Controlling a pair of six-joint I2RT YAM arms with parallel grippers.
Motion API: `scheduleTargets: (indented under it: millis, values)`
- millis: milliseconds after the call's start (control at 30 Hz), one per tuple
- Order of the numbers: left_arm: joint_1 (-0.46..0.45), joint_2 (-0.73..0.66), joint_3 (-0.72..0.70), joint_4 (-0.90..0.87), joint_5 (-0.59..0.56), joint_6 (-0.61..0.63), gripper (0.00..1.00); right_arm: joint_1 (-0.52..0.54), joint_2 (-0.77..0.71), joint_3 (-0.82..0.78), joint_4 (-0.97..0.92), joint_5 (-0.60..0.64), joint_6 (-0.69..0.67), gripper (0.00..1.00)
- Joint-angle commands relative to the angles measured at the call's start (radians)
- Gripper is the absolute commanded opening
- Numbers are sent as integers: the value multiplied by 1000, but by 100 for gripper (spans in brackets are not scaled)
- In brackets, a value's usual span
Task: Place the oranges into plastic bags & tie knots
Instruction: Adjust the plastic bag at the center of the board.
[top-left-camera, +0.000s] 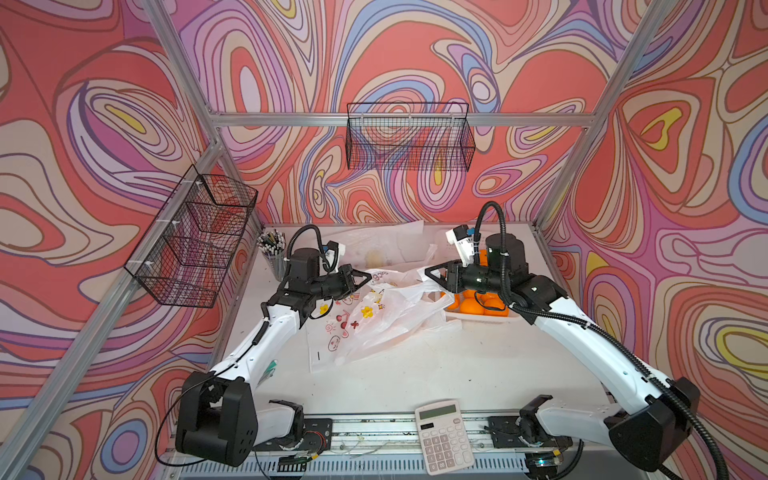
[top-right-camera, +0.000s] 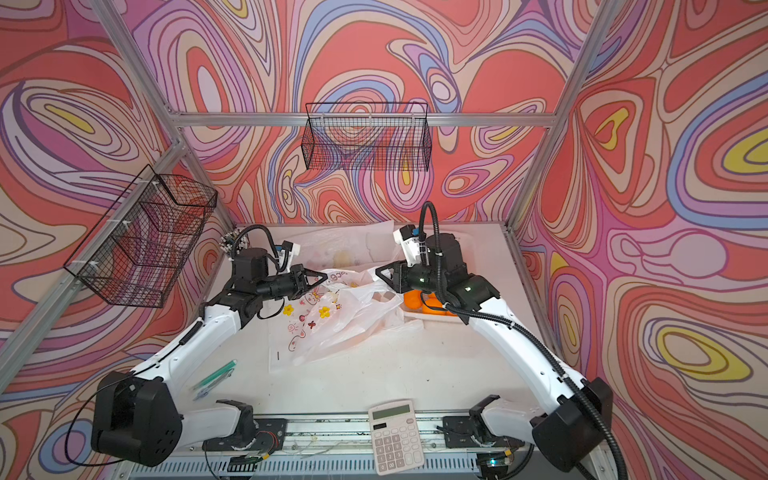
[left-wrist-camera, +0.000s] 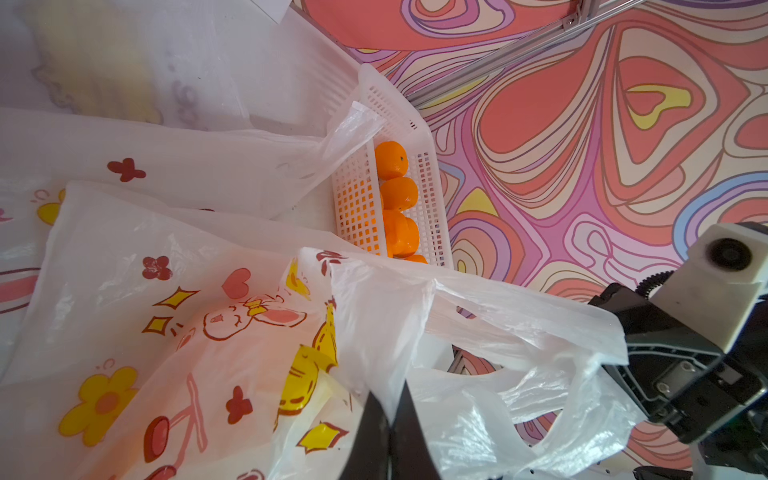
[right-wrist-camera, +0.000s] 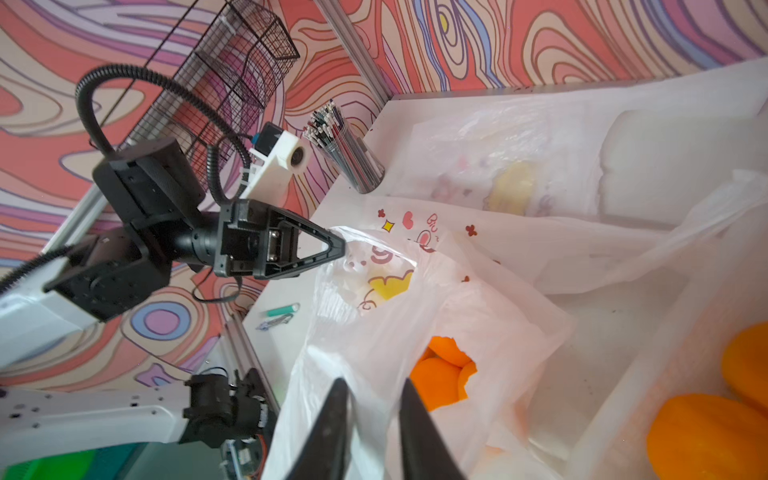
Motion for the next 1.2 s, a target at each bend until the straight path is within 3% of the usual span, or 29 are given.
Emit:
scheduleTargets:
  millis: [0,67,300,400,533,667,800,1033,1167]
  values:
    - [-6,-12,38,-20,3,25,0,-4,1,19,34,-40,-8,0]
    - [-6,-27,50,-30,-3,43,5,-7,0,22,50,-38,2,0]
    - [-20,-187,67,-55,-64,187,49,-68,32,45,144,-45,99,0]
    - [-99,-297,59,-90,-169,331,65,-100,56,59,188,-41,140,0]
    - [-268,-402,26,-92,-306,481,82,-136,93,89,204,-18,157,0]
    - [-442,-427,2,-103,-406,581,91,-154,115,86,237,-21,175,0]
    - [-675,-401,-9,-107,-605,687,100,-156,128,79,245,-22,177,0]
    - [-980,-233,27,-74,-947,805,100,-160,136,56,261,-38,176,0]
    - [-1083,-111,97,-86,-1115,901,100,-159,137,43,275,-57,182,0]
